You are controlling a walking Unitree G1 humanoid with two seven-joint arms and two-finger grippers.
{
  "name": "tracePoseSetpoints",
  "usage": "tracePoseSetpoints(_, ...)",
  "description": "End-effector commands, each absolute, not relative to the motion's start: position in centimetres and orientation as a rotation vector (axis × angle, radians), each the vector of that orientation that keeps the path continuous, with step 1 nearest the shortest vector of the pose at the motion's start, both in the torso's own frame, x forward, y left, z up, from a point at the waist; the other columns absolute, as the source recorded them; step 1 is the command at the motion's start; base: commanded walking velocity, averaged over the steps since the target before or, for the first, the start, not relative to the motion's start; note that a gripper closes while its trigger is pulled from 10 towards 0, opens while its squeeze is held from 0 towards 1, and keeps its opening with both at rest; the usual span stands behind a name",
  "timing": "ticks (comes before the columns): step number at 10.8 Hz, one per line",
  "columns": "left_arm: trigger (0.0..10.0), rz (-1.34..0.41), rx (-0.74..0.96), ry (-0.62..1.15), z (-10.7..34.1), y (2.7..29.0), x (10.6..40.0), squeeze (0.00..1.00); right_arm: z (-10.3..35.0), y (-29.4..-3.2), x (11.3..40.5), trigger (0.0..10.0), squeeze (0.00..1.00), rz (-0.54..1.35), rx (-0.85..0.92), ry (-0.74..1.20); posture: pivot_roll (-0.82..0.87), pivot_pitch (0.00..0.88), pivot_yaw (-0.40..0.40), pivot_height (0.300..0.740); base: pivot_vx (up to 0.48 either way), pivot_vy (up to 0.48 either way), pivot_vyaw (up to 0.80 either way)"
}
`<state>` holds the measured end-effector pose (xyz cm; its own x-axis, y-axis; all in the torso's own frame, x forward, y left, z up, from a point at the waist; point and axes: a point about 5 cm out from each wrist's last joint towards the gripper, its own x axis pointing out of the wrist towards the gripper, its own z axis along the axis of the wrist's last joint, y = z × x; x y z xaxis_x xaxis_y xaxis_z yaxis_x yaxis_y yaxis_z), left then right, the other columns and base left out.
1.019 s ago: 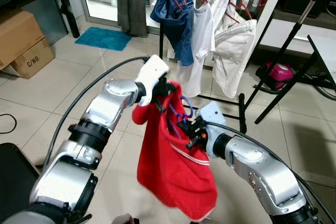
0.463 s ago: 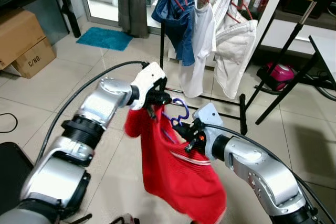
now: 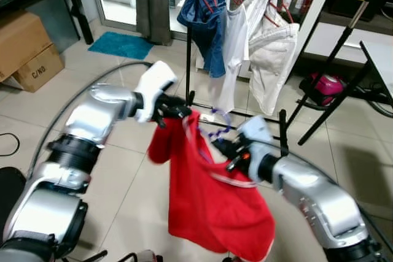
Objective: Hang hanger
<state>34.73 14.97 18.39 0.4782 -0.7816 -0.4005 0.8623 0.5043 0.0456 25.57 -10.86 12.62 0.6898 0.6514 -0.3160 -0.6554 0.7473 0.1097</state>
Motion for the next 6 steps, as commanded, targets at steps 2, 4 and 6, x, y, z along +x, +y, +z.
tracePoseSetpoints(2, 10.0, -0.978, 0.173, 0.234, 19.2, 15.6, 34.1, 1.0, 14.3, -12.4, 26.2, 10.0, 0.0, 0.633, 0.033, 0.246, -0.04, 0.0, -0.026, 0.74, 0.0, 0.0, 0.0)
tracePoseSetpoints(4, 10.0, -0.755, 0.038, 0.109, 18.8, 16.3, 32.9, 0.81, 14.5, -15.1, 28.1, 10.0, 0.0, 0.315, 0.11, 0.193, -0.02, 0.023, -0.003, 0.74, 0.0, 0.0, 0.0)
tracePoseSetpoints(6, 10.0, -0.696, 0.022, 0.156, 16.4, 15.6, 31.2, 0.81, 14.2, -16.8, 28.5, 10.0, 0.0, 0.14, 0.158, 0.191, -0.04, 0.037, 0.02, 0.74, 0.0, 0.0, 0.0)
